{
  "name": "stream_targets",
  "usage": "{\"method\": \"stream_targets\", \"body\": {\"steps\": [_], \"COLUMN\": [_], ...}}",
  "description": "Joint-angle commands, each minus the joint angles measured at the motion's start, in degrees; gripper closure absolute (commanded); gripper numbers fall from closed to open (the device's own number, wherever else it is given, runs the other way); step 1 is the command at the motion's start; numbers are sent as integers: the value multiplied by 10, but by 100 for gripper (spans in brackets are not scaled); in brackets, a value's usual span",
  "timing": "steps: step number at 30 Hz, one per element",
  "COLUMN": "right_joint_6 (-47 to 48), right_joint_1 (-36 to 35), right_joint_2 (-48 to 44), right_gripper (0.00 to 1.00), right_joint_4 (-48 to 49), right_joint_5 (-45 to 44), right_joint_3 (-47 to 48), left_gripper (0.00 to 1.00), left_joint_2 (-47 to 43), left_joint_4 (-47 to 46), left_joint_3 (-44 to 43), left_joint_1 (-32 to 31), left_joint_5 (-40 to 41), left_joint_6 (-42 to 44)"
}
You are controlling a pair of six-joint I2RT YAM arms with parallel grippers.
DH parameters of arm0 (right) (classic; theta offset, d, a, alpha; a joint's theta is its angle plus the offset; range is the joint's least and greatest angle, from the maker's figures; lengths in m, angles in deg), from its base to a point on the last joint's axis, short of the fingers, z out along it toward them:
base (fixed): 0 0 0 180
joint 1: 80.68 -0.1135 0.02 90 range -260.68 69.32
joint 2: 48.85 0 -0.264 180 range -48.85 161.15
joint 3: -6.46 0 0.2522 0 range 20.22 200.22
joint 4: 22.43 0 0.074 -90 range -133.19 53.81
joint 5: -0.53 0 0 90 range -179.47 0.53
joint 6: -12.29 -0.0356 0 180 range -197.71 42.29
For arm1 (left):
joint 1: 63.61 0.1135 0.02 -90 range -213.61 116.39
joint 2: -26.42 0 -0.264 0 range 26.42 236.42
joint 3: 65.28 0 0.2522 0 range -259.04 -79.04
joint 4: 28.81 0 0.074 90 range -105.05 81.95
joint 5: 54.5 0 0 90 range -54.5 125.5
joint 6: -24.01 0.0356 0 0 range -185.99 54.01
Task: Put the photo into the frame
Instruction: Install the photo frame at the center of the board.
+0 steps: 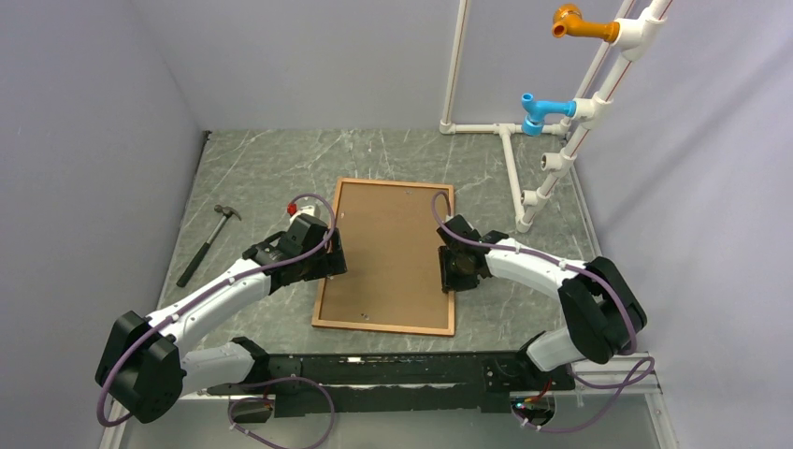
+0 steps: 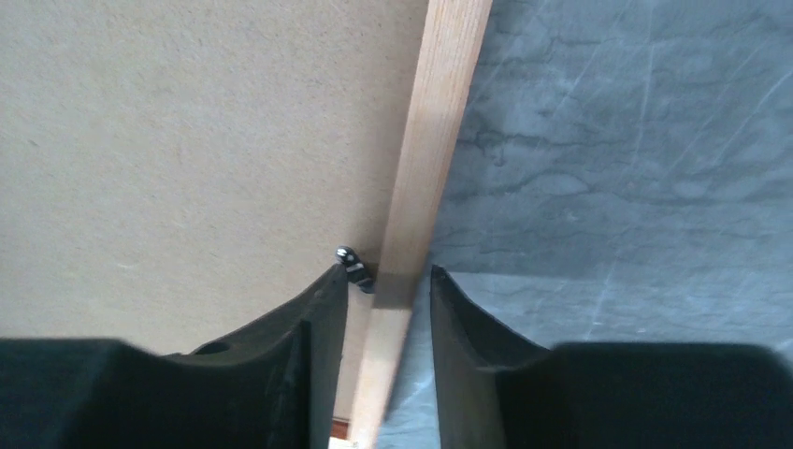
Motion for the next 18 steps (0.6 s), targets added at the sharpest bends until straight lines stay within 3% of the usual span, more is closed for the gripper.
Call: {"method": "stream_targets", "body": {"steps": [1,3,5,18], "right_joint_6": [18,20,23,26], "right_joint_1": [-4,-3,-3,-20], "right_joint_2": [-33,-45,-48,12], "right_gripper": [51,43,41,44], "right_joint_4": [-25,-25,-28,-28], "right_joint_5": [-33,-29,-26,-17], "right_joint_3": [6,4,3,-7], "left_gripper": [7,7,7,7], "left_joint_2": [-9,-7,-6,5], "left_joint_4": [-3,-4,-6,-8], "left_joint_3": [1,1,2,0], "left_joint_1": [3,3,3,3], "left_joint_5": [1,0,-1,-6], "left_joint_6": [13,12,12,13]}}
